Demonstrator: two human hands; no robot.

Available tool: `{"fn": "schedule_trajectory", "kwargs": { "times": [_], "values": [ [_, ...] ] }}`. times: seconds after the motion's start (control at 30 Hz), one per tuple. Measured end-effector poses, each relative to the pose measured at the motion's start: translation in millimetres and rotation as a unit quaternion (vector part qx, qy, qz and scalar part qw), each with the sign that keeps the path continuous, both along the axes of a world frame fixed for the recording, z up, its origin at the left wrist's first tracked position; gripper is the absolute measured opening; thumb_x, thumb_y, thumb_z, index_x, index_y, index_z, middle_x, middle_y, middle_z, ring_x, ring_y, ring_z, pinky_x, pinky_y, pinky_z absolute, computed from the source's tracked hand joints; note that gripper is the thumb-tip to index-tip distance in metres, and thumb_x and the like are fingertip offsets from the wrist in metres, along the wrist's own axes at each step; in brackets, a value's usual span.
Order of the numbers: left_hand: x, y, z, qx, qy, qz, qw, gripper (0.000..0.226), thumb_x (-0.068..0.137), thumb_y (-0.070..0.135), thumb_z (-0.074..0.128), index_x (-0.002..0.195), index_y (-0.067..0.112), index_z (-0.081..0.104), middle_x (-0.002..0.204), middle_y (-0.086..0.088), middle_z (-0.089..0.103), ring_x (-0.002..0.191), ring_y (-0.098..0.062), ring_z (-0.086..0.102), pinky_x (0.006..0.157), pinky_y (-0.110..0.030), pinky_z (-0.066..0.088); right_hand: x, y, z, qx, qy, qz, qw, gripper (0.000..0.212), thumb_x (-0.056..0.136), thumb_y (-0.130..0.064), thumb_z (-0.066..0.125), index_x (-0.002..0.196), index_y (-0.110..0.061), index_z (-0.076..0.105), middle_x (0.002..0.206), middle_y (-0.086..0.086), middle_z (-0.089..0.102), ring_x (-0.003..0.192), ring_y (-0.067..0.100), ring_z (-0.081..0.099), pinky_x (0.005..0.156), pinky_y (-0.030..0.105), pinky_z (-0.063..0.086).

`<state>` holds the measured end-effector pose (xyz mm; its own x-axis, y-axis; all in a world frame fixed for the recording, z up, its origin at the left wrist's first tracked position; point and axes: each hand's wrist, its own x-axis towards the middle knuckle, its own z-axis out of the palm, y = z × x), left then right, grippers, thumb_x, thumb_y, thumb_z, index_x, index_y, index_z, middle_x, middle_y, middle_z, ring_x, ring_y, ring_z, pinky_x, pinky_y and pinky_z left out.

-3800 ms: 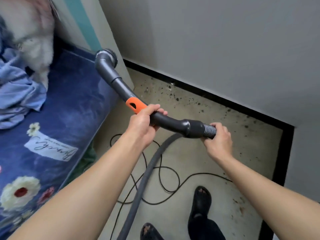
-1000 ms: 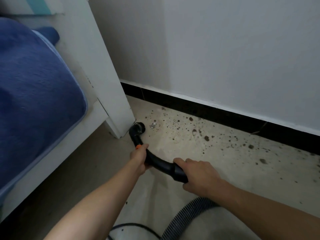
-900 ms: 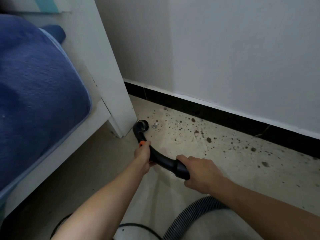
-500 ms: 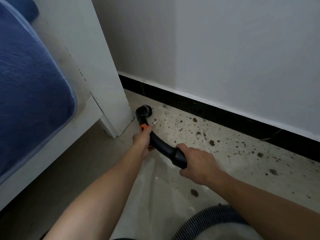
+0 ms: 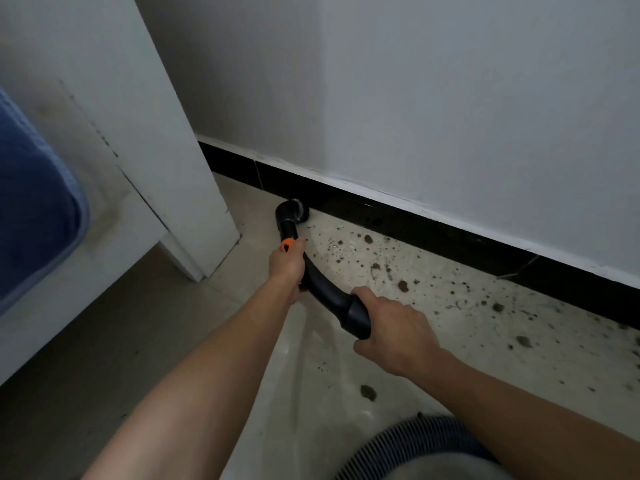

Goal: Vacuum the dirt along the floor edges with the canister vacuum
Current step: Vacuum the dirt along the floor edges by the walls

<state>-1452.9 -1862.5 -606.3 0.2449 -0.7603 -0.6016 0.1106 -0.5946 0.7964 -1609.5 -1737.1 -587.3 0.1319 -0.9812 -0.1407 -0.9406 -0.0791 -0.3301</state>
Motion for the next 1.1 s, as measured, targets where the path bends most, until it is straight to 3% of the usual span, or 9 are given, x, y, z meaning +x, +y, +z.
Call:
{"fn": "schedule_trajectory", "kwargs": {
  "times": [0.2,0.4,0.7,0.9,1.1],
  "values": [
    [45,35,7,0.019,-0.019,0.027,0.999,0.046,0.091,0.038,0.061,0.123,0.008,0.048,0.109,-0.015,0.059,0.086,-0.027,0.060,0.051,-0.033,0.047,26,13,9,0.018,0.007,0.065,0.998,0.065,0.077,-0.036,0.067,0.131,-0.035,0.032,0.102,-0.002,0.060,0.082,0.020,0.060,0.073,0.035,0.052],
    [78,83,5,0.036,-0.034,0.047,0.998,0.039,0.091,0.034,0.060,0.118,0.007,0.051,0.109,-0.016,0.059,0.088,-0.029,0.059,0.056,-0.032,0.048,46,48,13,0.020,0.029,0.120,0.992,0.061,0.078,-0.033,0.066,0.130,-0.032,0.033,0.102,0.001,0.059,0.081,0.023,0.061,0.067,0.033,0.050],
    [26,114,3,0.035,-0.025,-0.014,0.999,0.037,0.091,0.033,0.056,0.117,0.008,0.050,0.104,-0.015,0.059,0.081,-0.025,0.058,0.055,-0.033,0.048,7,99,20,0.019,0.037,0.074,0.996,0.060,0.080,-0.036,0.062,0.132,-0.034,0.031,0.103,-0.004,0.058,0.083,0.017,0.060,0.066,0.029,0.045],
    [16,98,14,0.031,-0.011,-0.007,0.999,0.038,0.091,0.031,0.058,0.118,0.007,0.047,0.103,-0.014,0.057,0.082,-0.025,0.057,0.055,-0.034,0.048,0,79,24,0.014,0.034,0.068,0.997,0.059,0.076,-0.037,0.065,0.126,-0.035,0.035,0.098,-0.004,0.061,0.079,0.018,0.061,0.070,0.035,0.053],
    [30,81,11,0.035,-0.031,0.013,0.999,0.037,0.092,0.031,0.058,0.117,0.008,0.046,0.095,-0.011,0.055,0.081,-0.024,0.056,0.056,-0.034,0.048,10,58,19,0.009,0.033,0.080,0.996,0.060,0.076,-0.036,0.066,0.127,-0.033,0.034,0.099,-0.002,0.061,0.079,0.020,0.060,0.070,0.034,0.052]
  ]
}}
